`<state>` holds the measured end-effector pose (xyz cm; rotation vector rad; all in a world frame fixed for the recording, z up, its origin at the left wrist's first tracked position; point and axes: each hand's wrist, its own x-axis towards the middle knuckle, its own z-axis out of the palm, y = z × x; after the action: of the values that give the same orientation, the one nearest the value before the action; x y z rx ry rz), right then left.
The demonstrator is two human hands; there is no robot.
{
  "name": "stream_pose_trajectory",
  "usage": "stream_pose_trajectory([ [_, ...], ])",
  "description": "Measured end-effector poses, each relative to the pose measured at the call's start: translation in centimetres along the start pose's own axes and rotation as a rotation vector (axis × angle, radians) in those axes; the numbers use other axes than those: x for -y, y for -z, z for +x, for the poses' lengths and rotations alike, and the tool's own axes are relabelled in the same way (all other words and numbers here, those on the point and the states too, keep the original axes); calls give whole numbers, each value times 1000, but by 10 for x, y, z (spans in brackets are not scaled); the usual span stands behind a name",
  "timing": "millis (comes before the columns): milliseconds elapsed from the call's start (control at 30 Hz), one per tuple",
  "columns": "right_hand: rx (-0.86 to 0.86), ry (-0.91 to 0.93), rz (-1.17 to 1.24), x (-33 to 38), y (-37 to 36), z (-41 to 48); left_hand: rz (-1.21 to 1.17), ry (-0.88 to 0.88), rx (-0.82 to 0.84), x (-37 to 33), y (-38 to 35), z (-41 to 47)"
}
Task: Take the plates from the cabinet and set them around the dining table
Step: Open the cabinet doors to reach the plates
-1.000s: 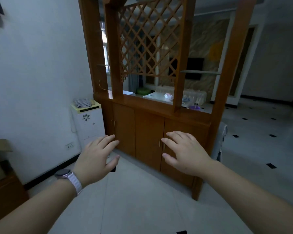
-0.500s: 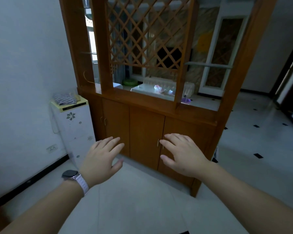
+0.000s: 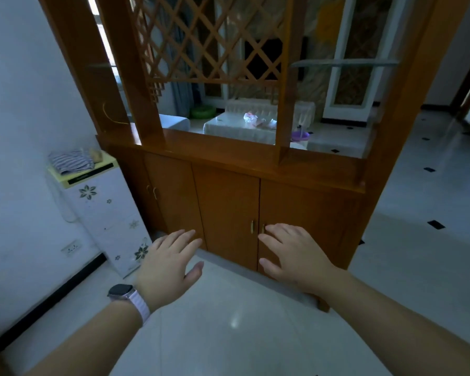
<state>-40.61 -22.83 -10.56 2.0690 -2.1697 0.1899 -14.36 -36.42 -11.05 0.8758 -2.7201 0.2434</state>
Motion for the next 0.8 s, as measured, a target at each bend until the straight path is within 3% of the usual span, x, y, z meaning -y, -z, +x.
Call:
stream_pose_trajectory([
  [333,20,30,74,-119,-44,83,-6,-5,28,-30,-66,139],
  [800,166,-9,119,-165,-102,153,-98,-1,138,0,-149,214],
])
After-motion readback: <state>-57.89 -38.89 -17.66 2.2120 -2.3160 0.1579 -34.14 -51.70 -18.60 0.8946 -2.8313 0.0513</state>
